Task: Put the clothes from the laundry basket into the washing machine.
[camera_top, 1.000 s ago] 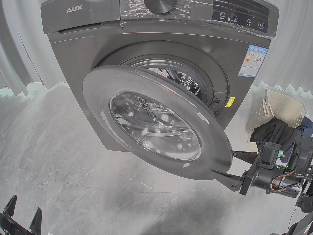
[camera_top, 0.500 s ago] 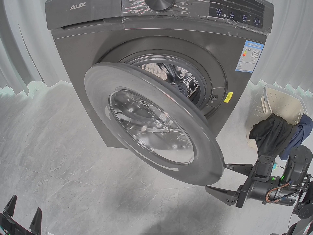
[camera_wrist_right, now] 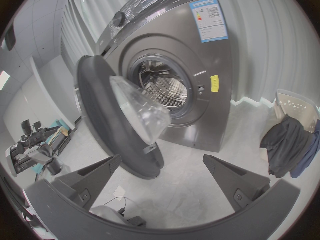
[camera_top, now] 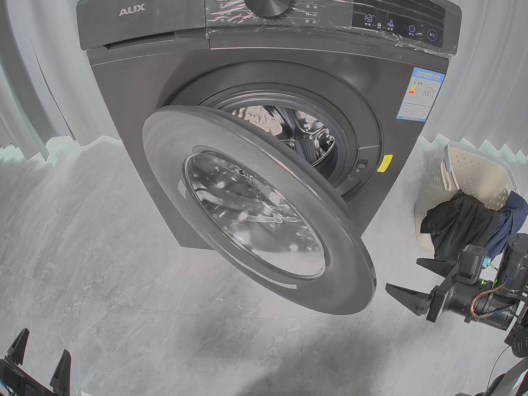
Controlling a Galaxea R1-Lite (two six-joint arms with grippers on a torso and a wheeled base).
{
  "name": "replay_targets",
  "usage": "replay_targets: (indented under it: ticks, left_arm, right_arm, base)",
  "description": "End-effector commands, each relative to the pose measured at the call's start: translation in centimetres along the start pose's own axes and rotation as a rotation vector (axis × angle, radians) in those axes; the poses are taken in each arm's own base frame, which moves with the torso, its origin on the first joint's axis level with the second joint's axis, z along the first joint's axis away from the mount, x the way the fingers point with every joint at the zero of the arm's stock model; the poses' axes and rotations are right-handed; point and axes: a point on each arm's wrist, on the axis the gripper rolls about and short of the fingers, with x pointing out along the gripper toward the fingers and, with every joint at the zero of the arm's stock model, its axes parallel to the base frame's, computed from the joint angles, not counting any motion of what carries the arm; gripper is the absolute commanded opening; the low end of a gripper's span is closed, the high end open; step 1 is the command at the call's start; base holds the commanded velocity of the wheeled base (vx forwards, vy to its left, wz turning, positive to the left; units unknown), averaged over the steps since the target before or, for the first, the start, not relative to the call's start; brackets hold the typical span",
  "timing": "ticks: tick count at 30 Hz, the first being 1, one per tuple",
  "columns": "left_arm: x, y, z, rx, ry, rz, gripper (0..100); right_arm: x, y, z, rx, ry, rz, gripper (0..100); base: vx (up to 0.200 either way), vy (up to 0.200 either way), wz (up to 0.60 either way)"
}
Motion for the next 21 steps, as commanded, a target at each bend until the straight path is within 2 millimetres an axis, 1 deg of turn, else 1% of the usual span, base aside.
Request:
replay_targets:
  ticks: [1, 3, 5, 6, 9, 13, 15, 16, 18, 21]
  left_arm:
    - [0.0, 0.0, -0.5, 0.000, -0.002, 0.001, 100]
    - [0.0, 0.0, -0.5, 0.000, -0.002, 0.001, 100]
    - [0.0, 0.0, -0.5, 0.000, -0.002, -0.001, 100]
    - [0.0, 0.0, -0.5, 0.000, -0.002, -0.001, 100]
    - [0.0, 0.0, -0.5, 0.000, -0.002, -0.001, 100]
    - [0.0, 0.0, -0.5, 0.000, -0.002, 0.001, 100]
    - [0.0, 0.0, -0.5, 0.000, -0.002, -0.001, 100]
    - [0.0, 0.0, -0.5, 0.000, -0.002, -0.001, 100]
    - [0.0, 0.0, -0.5, 0.000, -0.002, 0.001, 100]
    - [0.0, 0.0, -0.5, 0.000, -0.002, 0.001, 100]
  right_arm:
    - [1.7, -1.2, 0.6, 0.012, -0.008, -0.049, 100]
    - [2.8, -1.3, 0.5, 0.015, 0.005, -0.084, 100]
    - [3.6, -1.0, 0.1, 0.023, 0.029, -0.097, 100]
    - [4.0, -0.3, -0.1, 0.027, 0.036, -0.079, 100]
    - [4.4, 1.4, -0.2, 0.049, 0.018, -0.011, 100]
    - [4.4, 3.1, -0.6, 0.058, 0.021, 0.032, 100]
    - [4.3, 3.4, -0.9, 0.055, 0.031, 0.043, 100]
    - [4.0, 3.8, -1.4, 0.047, 0.054, 0.066, 100]
    - [3.5, 4.3, -1.8, 0.041, 0.067, 0.097, 100]
    - [3.3, 4.7, -1.6, 0.034, 0.056, 0.123, 100]
  base:
    - [0.000, 0.000, 0.00]
    - [0.000, 0.000, 0.00]
    - [0.000, 0.000, 0.00]
    - [0.000, 0.000, 0.00]
    - [0.000, 0.000, 0.00]
    - [0.000, 0.000, 0.00]
    - [0.000, 0.000, 0.00]
    - [0.000, 0.000, 0.00]
    - [0.000, 0.000, 0.00]
    - [0.000, 0.000, 0.00]
